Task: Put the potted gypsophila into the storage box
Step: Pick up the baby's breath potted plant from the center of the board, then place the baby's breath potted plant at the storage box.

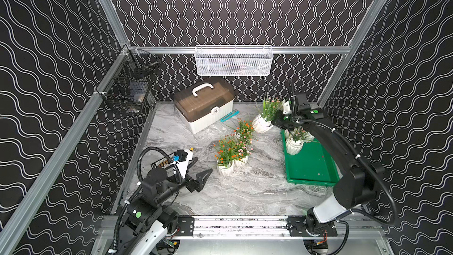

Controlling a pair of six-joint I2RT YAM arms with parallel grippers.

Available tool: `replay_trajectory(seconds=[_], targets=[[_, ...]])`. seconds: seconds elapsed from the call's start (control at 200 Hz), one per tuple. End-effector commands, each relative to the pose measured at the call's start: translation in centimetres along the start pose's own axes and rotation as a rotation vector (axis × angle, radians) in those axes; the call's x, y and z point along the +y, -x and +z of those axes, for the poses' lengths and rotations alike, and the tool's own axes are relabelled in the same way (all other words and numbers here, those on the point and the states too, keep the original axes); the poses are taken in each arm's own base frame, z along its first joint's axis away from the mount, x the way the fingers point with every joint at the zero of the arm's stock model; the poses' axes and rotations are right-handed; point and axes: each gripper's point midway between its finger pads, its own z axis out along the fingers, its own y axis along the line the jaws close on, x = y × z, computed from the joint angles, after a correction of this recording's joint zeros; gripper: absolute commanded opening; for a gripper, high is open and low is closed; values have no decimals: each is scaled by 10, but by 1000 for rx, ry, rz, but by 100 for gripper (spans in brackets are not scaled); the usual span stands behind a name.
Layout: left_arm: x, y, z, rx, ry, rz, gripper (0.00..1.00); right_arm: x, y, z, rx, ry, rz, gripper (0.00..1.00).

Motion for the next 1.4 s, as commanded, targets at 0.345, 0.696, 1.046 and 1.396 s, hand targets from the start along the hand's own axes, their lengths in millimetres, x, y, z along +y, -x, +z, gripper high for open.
replay_trajectory(seconds=[0.345,0.696,1.046,1.396], targets=[[-17,9,-1,-30,-93,30,92,-2,-28,-70,-98,55,4,0],[-43,8,2,-14,-263,10,92,-55,-59,-105,-163,-142,52,0],[-59,10,-1,-29,-363,9,92,-124,-77,-127,-222,-435,115,0],[-54,9,-1,-22,-333,15,92,-195,-79,-145,-252,-570,301,0]])
